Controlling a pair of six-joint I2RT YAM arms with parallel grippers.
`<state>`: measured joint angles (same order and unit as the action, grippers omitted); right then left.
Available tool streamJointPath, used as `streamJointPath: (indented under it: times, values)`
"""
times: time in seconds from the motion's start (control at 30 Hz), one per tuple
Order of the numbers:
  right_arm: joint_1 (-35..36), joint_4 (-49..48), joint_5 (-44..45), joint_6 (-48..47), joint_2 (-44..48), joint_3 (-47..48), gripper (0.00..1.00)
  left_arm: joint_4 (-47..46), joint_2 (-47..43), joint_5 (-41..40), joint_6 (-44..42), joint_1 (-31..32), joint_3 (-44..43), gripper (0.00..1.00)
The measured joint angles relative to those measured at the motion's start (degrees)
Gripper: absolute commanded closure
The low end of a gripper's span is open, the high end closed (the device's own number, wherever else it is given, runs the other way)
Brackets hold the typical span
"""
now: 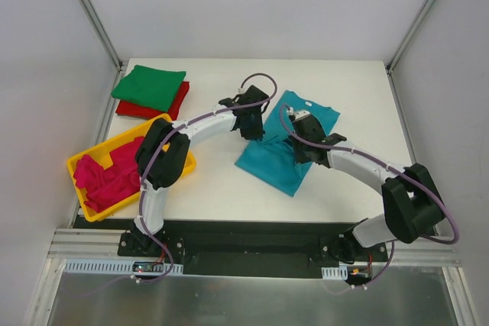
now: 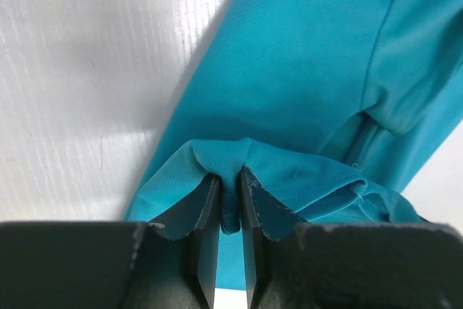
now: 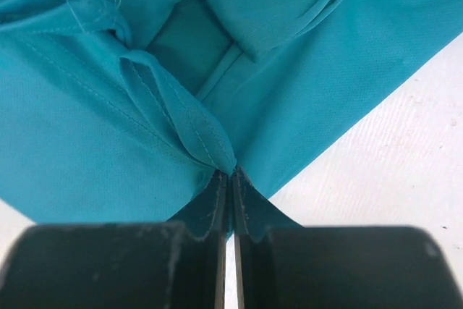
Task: Fold and stack the t-shirts
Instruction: Fold the folded rectangular tshirt in 1/3 of the way
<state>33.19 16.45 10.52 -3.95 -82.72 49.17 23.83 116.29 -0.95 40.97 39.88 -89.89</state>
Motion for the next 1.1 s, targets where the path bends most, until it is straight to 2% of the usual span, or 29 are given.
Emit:
streamJointPath:
  times: [0.03,0.07,0.1,0.13,0.2,0.27,0.37,0.4,0.47,0.5,0.67,0.77,0.87,0.97,1.1]
  values:
    - [-0.20,-0.20,0.50,0.09,-0.48,0.13,0.82,0.02,0.44,0.22,-0.13,-0.13,0.00,0.69]
    - [-0.39,-0.28,1.16,0.22,-1.01,0.37,0.70,0.02,0.74,0.33,-0.33,-0.24,0.00,0.62]
    - [-0.52,-0.20,2.29,0.39,-1.51,0.74,0.53,0.04,0.96,0.35,-0.74,-0.28,-0.02,0.56]
    - [-0.63,0.26,3.93,0.81,-2.14,1.36,0.48,0.13,1.18,0.46,-1.07,-0.52,-0.17,0.44]
    - [-0.76,2.21,8.70,2.16,-3.17,3.28,0.29,0.33,1.40,0.50,-2.03,-0.85,-0.81,0.19]
    - [-0.81,4.70,14.21,4.11,-3.45,5.44,0.22,0.44,1.31,0.52,-3.15,-1.03,-1.42,0.01]
    - [-0.87,7.26,19.04,6.10,-2.71,7.52,0.18,0.42,0.00,0.50,-4.26,-1.38,-1.38,0.01]
    - [-0.85,7.69,19.28,6.32,-1.86,7.56,0.14,0.42,-1.01,0.50,-4.35,-1.44,-0.85,0.01]
    - [-0.79,8.22,17.53,6.19,0.70,6.91,0.01,-0.02,-4.68,0.39,-4.42,-1.49,1.92,0.01]
    - [-0.76,7.98,15.74,6.08,2.08,6.23,0.04,-0.07,-6.67,0.31,-4.42,-1.49,3.58,0.01]
    - [1.14,2.64,-1.84,5.20,8.09,-0.31,0.04,-0.70,-21.77,-2.69,-3.98,-1.68,17.94,0.01]
    - [4.70,-0.26,-9.64,5.35,4.94,-0.70,0.04,-0.52,-29.29,-4.02,-2.97,-2.08,26.40,0.01]
    - [7.26,-1.99,-14.29,5.84,-2.12,1.77,0.04,-0.39,-34.36,-4.31,-1.36,-2.51,33.14,0.01]
    - [7.17,-2.75,-14.80,6.56,-9.07,5.62,0.04,0.72,-38.51,-4.33,0.17,-2.49,37.86,0.01]
    - [5.77,-2.45,-11.47,6.40,-16.15,12.04,0.04,1.09,-41.48,-4.26,0.74,-2.49,39.32,0.01]
